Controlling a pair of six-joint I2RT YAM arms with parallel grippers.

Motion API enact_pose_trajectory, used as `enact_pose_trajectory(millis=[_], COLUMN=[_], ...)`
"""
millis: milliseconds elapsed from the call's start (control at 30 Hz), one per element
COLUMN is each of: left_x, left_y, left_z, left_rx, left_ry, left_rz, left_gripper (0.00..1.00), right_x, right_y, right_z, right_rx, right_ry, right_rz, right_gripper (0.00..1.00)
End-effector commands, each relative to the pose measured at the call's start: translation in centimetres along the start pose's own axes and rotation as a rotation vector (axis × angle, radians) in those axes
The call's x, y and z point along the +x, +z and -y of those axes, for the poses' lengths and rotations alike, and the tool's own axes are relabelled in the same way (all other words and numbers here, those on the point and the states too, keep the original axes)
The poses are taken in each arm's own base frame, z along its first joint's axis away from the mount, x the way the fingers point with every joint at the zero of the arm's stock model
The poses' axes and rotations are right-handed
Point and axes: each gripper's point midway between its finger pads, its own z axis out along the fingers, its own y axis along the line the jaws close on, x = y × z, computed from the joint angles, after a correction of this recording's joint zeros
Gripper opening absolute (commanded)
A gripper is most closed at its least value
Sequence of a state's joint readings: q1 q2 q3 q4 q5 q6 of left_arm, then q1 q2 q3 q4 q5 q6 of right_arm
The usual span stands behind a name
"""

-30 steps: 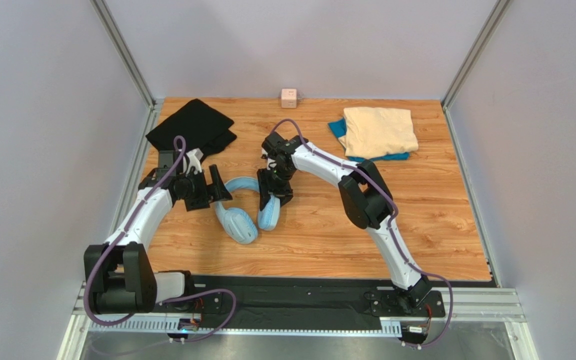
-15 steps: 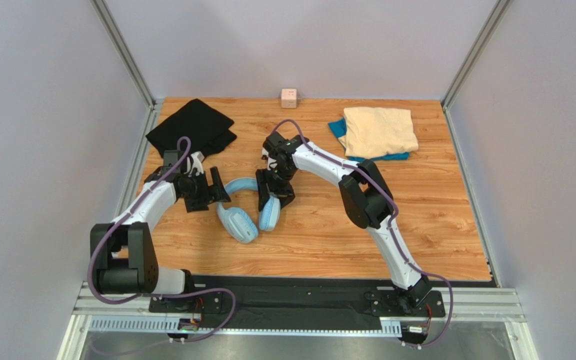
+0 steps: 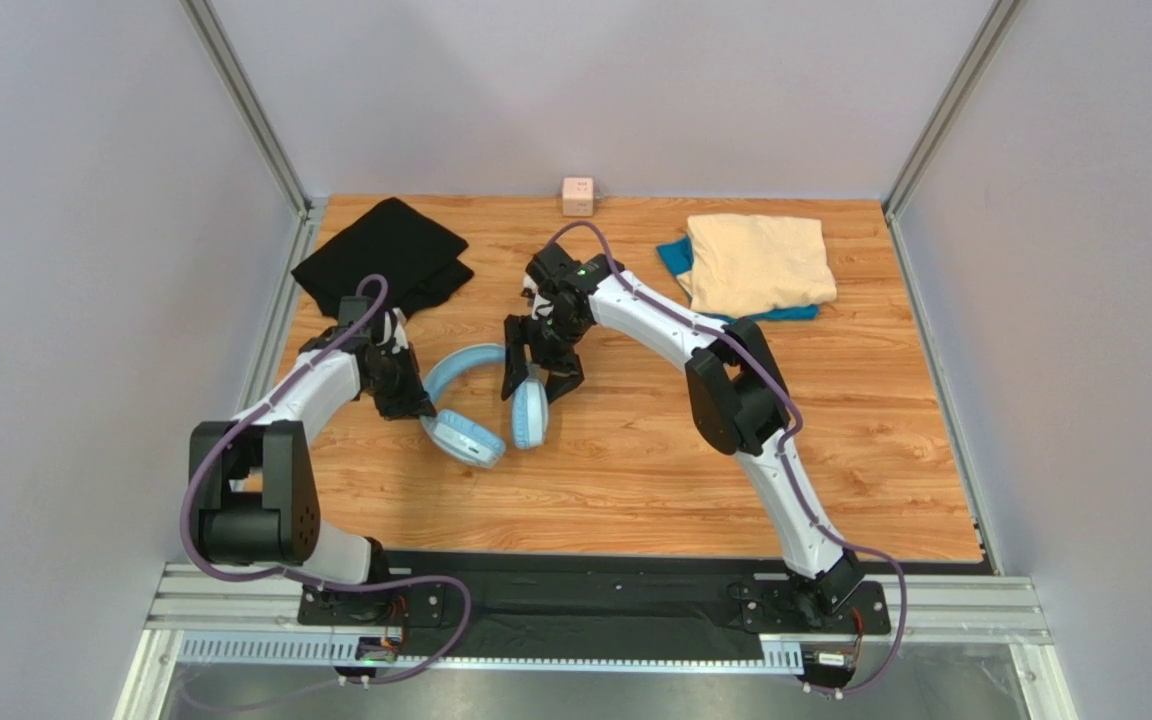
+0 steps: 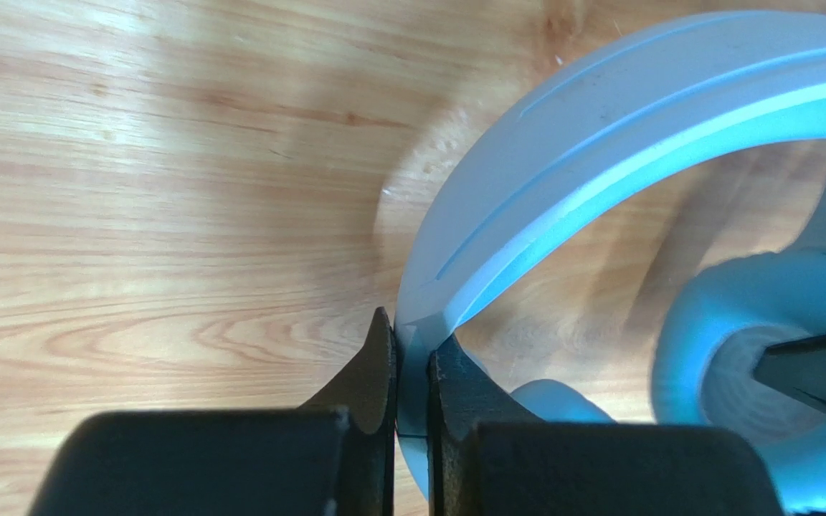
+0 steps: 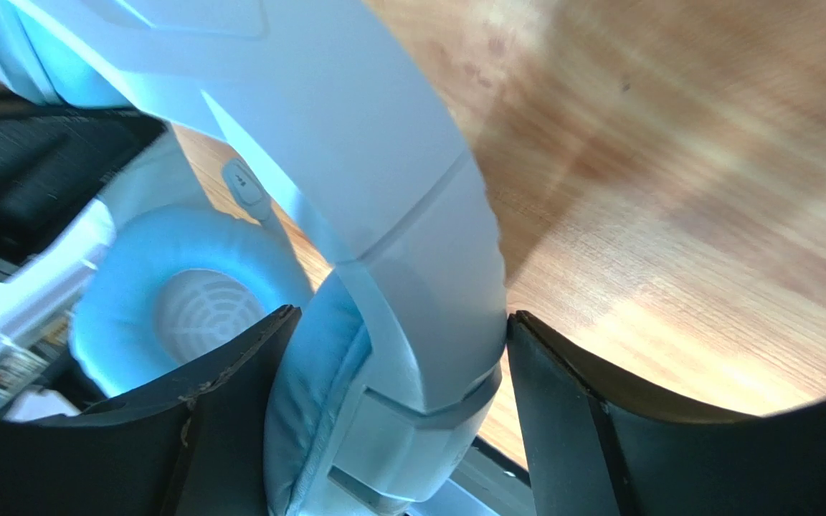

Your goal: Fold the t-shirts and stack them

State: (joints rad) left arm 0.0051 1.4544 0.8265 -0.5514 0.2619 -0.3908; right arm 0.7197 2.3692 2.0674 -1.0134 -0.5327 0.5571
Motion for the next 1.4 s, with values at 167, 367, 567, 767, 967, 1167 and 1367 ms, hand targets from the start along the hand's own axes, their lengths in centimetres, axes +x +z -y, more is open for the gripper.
enact_pose_trajectory(millis=[167, 367, 567, 767, 967, 1167, 1367], left_x=[-3.8, -4.8, -4.6, -3.9, -2.9, -1.6, -0.9], left_y=[-3.8, -6.6, -5.4, -4.6, -4.3, -4.0, -3.8], left_z=[-0.6, -1.3, 0.2, 0.4, 0.1, -0.5, -0.1], left_rx=[-0.132, -0.208, -0.12, -0.095, -0.099, -0.106, -0.059], left_ry=[-0.04, -0.01, -0.015, -0.022, -0.015, -0.011, 0.023], left_rz=[0.144, 0.186, 0.131, 0.116, 0.095, 0.076, 0.063], left_gripper=[0.0, 0.0, 0.0, 0.0, 0.0, 0.0, 0.0], right_x=[-3.8, -3.4, -3.8, -2.6, -0.9, -1.0, -1.4], right_y=[-12.4, -13.7, -11.1, -7.2, -4.2, -3.2, -4.0], right_z=[-2.7, 0.5, -0.9, -4.9, -7.6, -9.1, -12.4], right_rx=[-0.174, -0.192, -0.266, -0.291, -0.31, -0.349, -0.427], right_ry=[0.1, 0.146, 0.146, 0.076, 0.032, 0.024, -0.026], right_rz=[0.211, 0.195, 0.133, 0.052, -0.011, -0.025, 0.001], right_gripper=[0.69, 0.7, 0.7, 0.7, 0.73, 0.73, 0.76])
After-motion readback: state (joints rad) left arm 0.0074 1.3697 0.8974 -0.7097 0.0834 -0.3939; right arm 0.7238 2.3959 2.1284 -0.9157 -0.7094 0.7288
